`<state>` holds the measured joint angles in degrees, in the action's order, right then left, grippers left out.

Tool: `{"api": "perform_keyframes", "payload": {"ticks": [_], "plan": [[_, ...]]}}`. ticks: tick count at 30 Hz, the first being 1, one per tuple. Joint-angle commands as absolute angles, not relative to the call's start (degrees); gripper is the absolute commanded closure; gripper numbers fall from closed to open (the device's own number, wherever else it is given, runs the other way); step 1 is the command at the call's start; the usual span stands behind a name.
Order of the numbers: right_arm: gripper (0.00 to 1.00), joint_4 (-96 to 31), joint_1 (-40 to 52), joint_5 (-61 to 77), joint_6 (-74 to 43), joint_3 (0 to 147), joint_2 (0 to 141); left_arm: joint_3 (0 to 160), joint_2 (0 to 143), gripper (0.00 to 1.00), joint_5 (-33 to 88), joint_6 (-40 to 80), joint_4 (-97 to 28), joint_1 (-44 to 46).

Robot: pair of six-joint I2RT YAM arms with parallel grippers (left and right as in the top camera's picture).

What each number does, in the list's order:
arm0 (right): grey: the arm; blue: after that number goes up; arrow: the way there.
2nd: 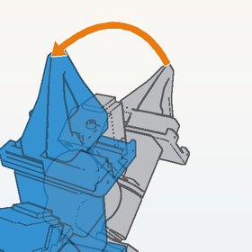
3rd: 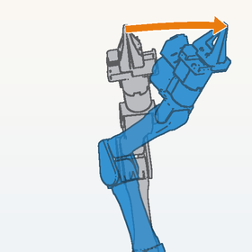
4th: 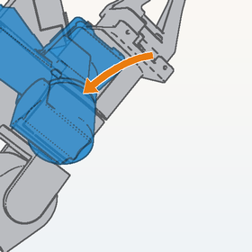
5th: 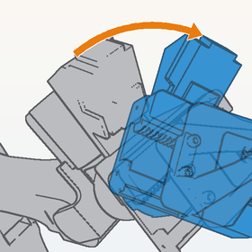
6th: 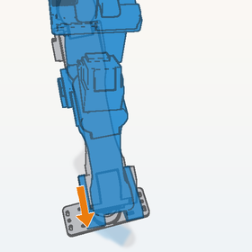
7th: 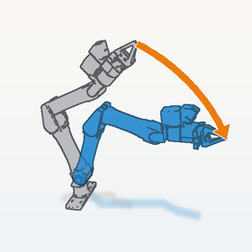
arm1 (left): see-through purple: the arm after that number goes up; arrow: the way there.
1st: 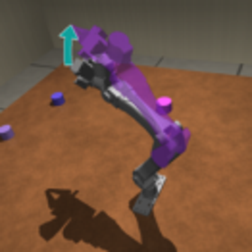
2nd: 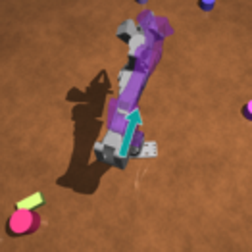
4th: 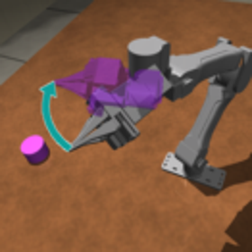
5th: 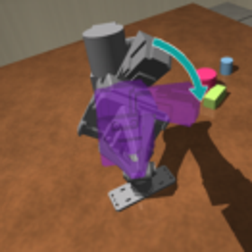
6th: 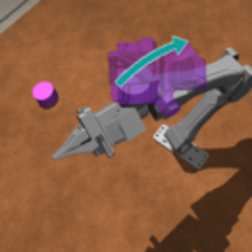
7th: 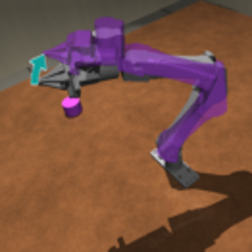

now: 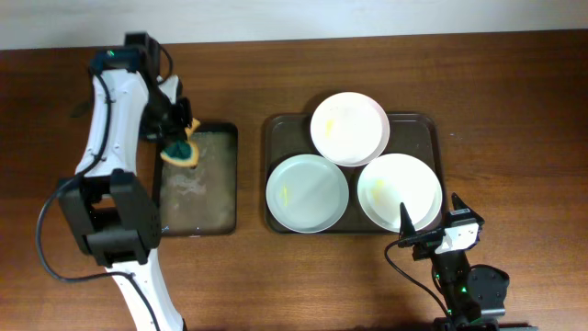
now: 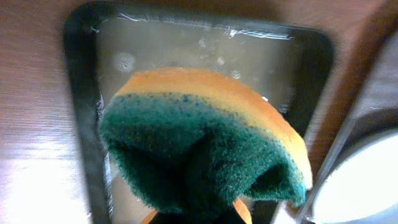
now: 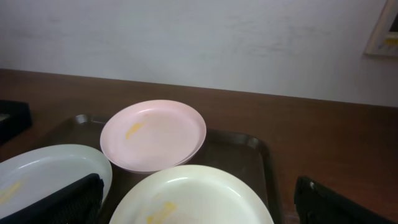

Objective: Clean dirty plates on tray and stack at the side
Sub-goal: 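Lift the sponge out of the black tray with the left gripper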

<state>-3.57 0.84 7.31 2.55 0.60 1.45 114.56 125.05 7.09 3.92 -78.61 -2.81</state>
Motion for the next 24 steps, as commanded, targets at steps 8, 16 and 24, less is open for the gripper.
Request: {"api": "perform_keyframes", "payload": {"ticks": [8,16,24], "plan": [[0.02,-3.9,1.2,7.0,2.1,0.3,1.3,118.6,124.8,1.00,7.9,2.7,-88.9,-3.4],[0.02,-3.9,1.2,7.0,2.1,0.3,1.3,118.7,123.2,1.00,5.1,3.2,-88.3,-3.2],[0.02,-3.9,1.2,7.0,2.1,0.3,1.3,104.1,123.2,1.00,8.7,3.0,-79.7,-3.3]]}}
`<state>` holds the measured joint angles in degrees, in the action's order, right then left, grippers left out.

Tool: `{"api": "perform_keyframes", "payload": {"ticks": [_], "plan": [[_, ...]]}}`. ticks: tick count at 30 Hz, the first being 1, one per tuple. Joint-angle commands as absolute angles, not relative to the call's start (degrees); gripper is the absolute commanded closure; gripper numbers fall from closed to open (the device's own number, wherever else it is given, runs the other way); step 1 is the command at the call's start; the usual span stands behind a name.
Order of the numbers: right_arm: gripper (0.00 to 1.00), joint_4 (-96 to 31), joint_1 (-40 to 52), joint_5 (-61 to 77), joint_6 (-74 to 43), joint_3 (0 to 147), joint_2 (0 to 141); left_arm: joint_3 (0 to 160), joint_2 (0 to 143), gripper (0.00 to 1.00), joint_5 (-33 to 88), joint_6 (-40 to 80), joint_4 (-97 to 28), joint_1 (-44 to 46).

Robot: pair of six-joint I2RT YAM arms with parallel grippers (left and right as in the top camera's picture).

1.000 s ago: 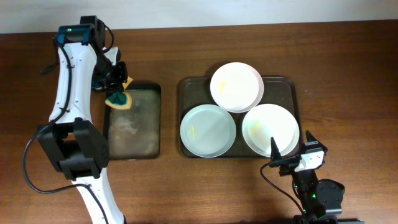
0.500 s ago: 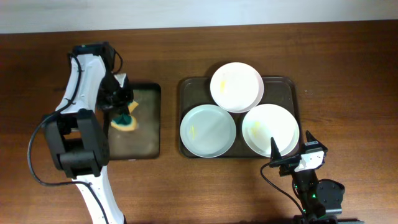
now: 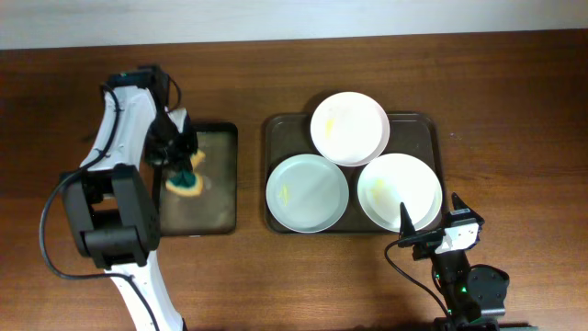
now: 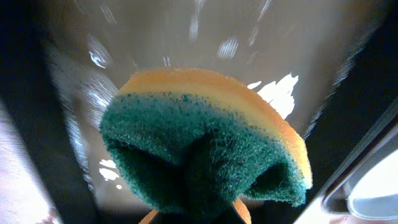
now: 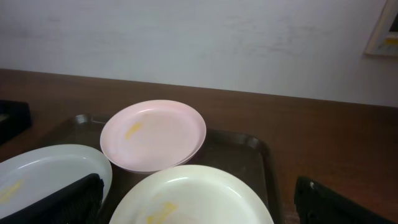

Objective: Clean dirty plates on tray and stack at the side
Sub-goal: 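Lift the sponge out of the black tray with the left gripper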

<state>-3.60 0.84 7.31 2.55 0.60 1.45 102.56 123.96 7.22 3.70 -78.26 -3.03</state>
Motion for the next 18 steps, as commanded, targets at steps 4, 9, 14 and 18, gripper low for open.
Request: {"api": "perform_keyframes", "payload": {"ticks": [4,9,14,18], "plan": [[0.02,-3.9,1.2,7.0,2.1,0.3,1.3,117.2,122.6,1.00,8.8,3.0,-88.9,-3.5],[0.02,-3.9,1.2,7.0,2.1,0.3,1.3,125.9,120.1,1.00,6.4,3.0,-92.8,-3.4],[0.02,-3.9,1.2,7.0,2.1,0.3,1.3,112.6,120.3,1.00,4.8,3.1,-85.4,-3.4],[0.02,-3.9,1.2,7.0,2.1,0.3,1.3,98.5,120.3,1.00,9.0,3.0,-76.4,-3.6]]}}
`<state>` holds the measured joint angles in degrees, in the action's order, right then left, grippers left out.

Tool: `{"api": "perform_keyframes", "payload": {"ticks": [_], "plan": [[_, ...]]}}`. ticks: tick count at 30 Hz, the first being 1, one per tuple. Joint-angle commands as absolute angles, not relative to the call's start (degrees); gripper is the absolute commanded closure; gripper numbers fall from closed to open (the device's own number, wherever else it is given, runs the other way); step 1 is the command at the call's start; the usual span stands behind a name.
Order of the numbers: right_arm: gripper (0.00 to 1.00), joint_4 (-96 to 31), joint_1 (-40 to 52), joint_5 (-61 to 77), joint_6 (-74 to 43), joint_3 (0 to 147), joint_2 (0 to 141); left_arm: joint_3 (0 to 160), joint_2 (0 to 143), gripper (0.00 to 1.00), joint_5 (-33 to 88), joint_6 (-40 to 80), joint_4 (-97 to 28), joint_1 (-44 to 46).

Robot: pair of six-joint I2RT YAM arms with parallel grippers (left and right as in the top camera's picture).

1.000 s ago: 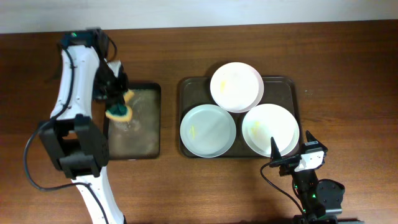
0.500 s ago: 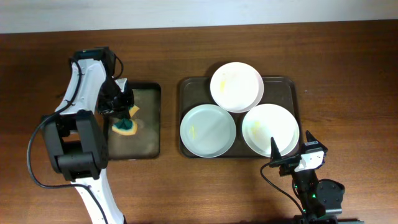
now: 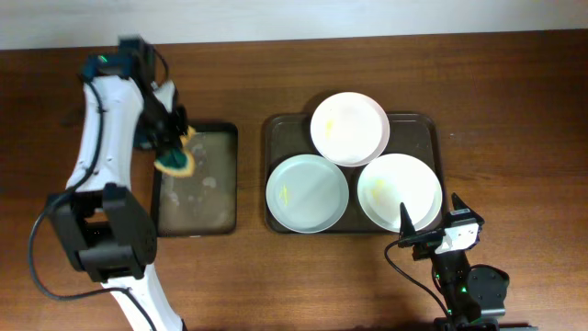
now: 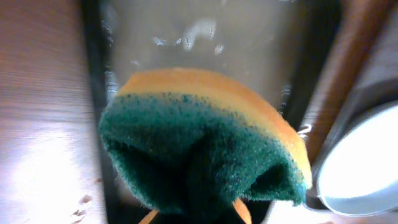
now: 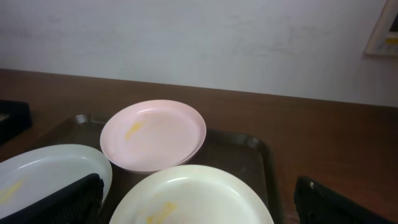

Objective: Clean dirty plates on tray and stack at the side
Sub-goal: 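Lift the sponge out of the black tray with the left gripper, then carry the sponge onto the pale blue plate with the left gripper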

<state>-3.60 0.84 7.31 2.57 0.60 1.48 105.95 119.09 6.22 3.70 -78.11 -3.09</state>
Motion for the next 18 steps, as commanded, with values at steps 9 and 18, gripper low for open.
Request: {"api": "perform_keyframes", "payload": {"ticks": [9,18], "plan": [[0.02,-3.9,1.2,7.0,2.1,0.3,1.3,124.7,117.6,1.00,11.6,3.0,-94.0,-3.5],[0.02,-3.9,1.2,7.0,2.1,0.3,1.3,134.7,109.8,1.00,20.1,3.2,-96.7,1.3]]}}
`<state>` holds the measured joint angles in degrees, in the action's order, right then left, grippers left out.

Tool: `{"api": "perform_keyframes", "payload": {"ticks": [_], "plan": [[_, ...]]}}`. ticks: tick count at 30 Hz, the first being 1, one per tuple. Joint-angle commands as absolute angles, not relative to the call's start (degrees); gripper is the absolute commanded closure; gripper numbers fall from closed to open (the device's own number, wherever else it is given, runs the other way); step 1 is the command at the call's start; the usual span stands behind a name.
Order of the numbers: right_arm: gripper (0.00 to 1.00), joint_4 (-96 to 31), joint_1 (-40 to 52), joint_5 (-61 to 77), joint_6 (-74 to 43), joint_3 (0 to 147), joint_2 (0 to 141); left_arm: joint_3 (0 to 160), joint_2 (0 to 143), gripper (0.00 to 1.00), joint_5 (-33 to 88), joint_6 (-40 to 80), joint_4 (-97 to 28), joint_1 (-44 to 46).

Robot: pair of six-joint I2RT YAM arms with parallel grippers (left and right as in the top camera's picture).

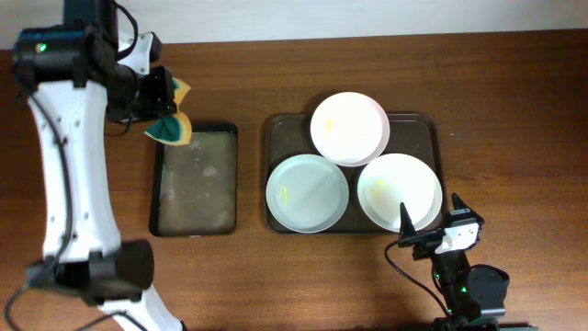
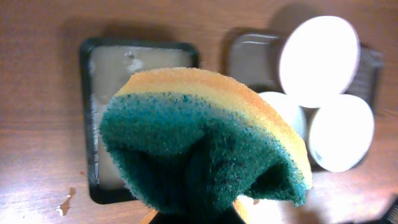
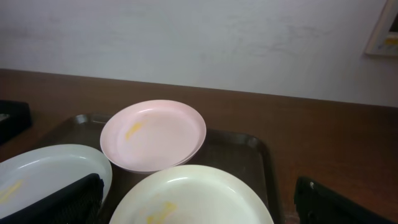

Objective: Clean dirty plates on tray and stack at the side
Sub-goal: 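Carry the sponge onto the pale blue plate with the left gripper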

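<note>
Three dirty plates lie on the dark tray (image 1: 276, 124): a pink one (image 1: 348, 128) at the back, a pale blue one (image 1: 307, 193) front left, a cream one (image 1: 399, 191) front right, each with yellow smears. My left gripper (image 1: 167, 112) is raised high near the table's far left, shut on a green-and-yellow sponge (image 1: 172, 129) that fills the left wrist view (image 2: 199, 143). My right gripper (image 1: 429, 223) stands open at the table's front edge, its fingers (image 3: 68, 199) on either side of the cream plate (image 3: 193, 196).
A shallow black water tray (image 1: 194, 179) sits left of the plate tray, seen from above in the left wrist view (image 2: 99, 124). Bare brown table (image 1: 514, 138) lies right of the tray. A white wall (image 3: 199, 37) stands behind.
My left arm has risen and drawn back to the far left, lifting the sponge from the water tray's left rim to above its far left corner. The right arm has not moved.
The left gripper held the sponge over the water tray's far end, then lower down in the water at the tray's left side, then up by its left rim. Now it holds the sponge high above the table. The plates and right gripper stayed put.
</note>
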<state>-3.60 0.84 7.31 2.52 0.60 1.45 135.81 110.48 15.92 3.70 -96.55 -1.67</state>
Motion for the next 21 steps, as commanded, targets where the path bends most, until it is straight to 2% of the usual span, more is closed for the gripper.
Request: {"api": "perform_keyframes", "payload": {"ticks": [1,5,8,14,18,21], "plan": [[0.02,-3.9,1.2,7.0,2.1,0.3,1.3,133.2,109.8,1.00,21.2,3.2,-96.7,3.2],[0.02,-3.9,1.2,7.0,2.1,0.3,1.3,124.9,109.8,1.00,22.3,3.2,-95.2,10.2],[0.02,-3.9,1.2,7.0,2.1,0.3,1.3,113.8,109.8,1.00,22.3,5.5,-86.9,17.0],[0.02,-3.9,1.2,7.0,2.1,0.3,1.3,92.4,109.8,1.00,14.7,20.8,-65.0,26.8],[0.02,-3.9,1.2,7.0,2.1,0.3,1.3,84.0,109.8,1.00,6.9,29.2,-54.9,30.4],[0.02,-3.9,1.2,7.0,2.1,0.3,1.3,78.9,109.8,1.00,5.7,34.8,-47.9,32.7]]}}
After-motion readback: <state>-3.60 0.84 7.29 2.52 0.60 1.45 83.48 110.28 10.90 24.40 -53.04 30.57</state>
